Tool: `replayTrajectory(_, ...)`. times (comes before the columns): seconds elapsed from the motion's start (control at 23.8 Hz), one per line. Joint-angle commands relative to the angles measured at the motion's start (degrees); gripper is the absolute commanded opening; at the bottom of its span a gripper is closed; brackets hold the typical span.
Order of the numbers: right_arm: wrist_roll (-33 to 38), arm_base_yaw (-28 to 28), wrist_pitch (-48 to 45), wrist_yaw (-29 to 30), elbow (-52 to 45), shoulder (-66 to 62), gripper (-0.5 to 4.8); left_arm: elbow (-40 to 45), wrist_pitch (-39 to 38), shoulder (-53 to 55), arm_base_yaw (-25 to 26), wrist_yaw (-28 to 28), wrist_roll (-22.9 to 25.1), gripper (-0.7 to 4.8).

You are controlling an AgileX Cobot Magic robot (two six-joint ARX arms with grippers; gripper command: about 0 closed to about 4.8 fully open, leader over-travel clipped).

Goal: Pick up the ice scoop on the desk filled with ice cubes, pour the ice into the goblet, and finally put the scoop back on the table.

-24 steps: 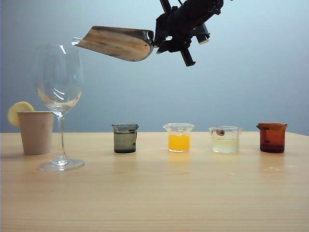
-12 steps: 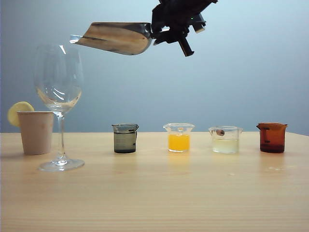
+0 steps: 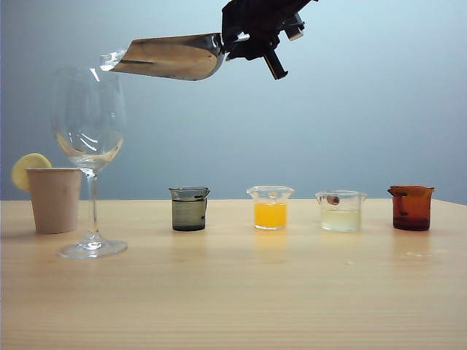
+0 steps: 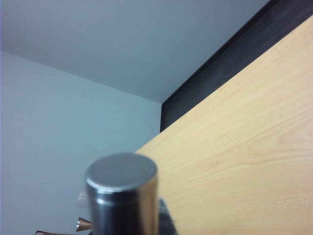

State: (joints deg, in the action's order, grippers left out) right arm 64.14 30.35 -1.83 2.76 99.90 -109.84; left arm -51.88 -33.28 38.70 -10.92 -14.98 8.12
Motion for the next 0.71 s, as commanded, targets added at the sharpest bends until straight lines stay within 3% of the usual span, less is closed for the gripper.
replayTrajectory(0.04, 0.3, 0.2, -2.3, -0.3, 0.4, 0.5, -0.07, -0.2, 0.6, -0.1, 0.1, -0.3, 0.0, -0.05)
replayTrajectory(0.71, -1.9, 0.7, -3.2, -1.2, 0.3, 0.5, -0.07, -0.2, 0.6, -0.1, 0.1, -0.3, 0.0, -0.05)
